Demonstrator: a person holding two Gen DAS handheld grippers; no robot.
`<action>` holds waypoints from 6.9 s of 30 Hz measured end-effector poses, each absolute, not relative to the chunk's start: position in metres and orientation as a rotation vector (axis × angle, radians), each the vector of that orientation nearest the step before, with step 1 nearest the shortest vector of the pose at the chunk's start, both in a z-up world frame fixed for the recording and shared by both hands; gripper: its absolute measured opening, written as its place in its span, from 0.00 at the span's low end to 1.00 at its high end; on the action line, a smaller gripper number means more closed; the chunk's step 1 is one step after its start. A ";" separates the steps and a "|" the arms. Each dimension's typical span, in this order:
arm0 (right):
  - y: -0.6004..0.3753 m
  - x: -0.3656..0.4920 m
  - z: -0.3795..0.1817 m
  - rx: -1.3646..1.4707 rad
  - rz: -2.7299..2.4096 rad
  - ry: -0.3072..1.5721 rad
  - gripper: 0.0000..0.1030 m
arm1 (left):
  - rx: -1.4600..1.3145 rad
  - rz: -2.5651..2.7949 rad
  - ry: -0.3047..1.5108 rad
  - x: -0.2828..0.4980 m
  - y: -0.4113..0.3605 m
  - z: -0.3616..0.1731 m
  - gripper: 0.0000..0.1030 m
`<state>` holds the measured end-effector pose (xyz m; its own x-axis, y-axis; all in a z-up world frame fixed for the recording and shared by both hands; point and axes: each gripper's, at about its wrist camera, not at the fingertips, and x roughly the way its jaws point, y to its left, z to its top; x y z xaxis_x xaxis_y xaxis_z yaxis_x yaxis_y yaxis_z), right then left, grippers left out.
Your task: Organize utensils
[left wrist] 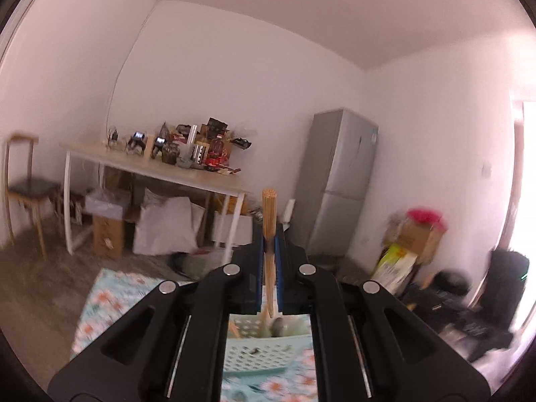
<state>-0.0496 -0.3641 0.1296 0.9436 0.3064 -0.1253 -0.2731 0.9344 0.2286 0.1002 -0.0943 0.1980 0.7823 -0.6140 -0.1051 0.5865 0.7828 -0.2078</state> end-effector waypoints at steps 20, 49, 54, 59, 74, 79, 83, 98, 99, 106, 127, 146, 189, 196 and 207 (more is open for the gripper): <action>-0.361 -0.045 0.121 0.186 0.278 0.221 0.06 | -0.137 -0.564 0.288 0.164 -0.134 0.135 0.46; -0.308 0.070 0.199 0.047 0.257 0.082 0.06 | -0.190 -0.434 0.502 0.055 -0.006 0.023 0.85; -0.299 0.109 0.178 0.026 0.233 0.161 0.06 | -0.178 -0.416 0.492 0.051 0.001 0.018 0.85; -0.297 0.140 0.149 0.023 0.214 0.295 0.14 | -0.192 -0.406 0.496 0.053 0.003 0.016 0.86; -0.320 0.064 0.163 0.109 0.175 0.220 0.68 | -0.193 -0.328 0.488 0.045 0.001 0.025 0.91; -0.318 0.018 0.136 0.118 0.097 0.280 0.86 | -0.182 -0.289 0.478 0.046 -0.003 0.041 0.92; -0.306 -0.005 0.102 0.109 0.009 0.340 0.94 | -0.140 -0.214 0.476 0.050 -0.010 0.055 0.92; -0.298 -0.045 0.027 0.133 -0.361 0.561 0.94 | 0.049 -0.013 0.578 0.052 -0.043 0.065 0.92; -0.299 -0.046 0.026 0.133 -0.373 0.562 0.94 | 0.047 -0.007 0.594 0.053 -0.044 0.063 0.92; -0.303 -0.048 0.027 0.121 -0.419 0.554 0.94 | 0.063 0.040 0.608 0.051 -0.047 0.060 0.92; -0.301 -0.037 0.022 0.090 -0.410 0.558 0.94 | 0.092 0.078 0.633 0.054 -0.052 0.060 0.92; -0.301 -0.034 0.016 0.093 -0.399 0.570 0.94 | 0.105 -0.018 0.628 0.050 -0.061 0.059 0.92; -0.311 -0.039 0.018 0.115 -0.405 0.576 0.94 | 0.050 -0.120 0.668 0.053 -0.076 0.056 0.92; -0.310 -0.038 0.018 0.114 -0.405 0.576 0.94 | 0.051 -0.119 0.668 0.053 -0.076 0.056 0.92; -0.308 -0.038 0.018 0.111 -0.402 0.574 0.94 | 0.050 -0.118 0.669 0.053 -0.075 0.057 0.92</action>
<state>-0.0377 -0.3085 0.0185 0.7648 -0.3385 -0.5482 0.3995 0.9167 -0.0088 0.0534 -0.0750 0.0566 0.7780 -0.0933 -0.6213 0.1253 0.9921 0.0080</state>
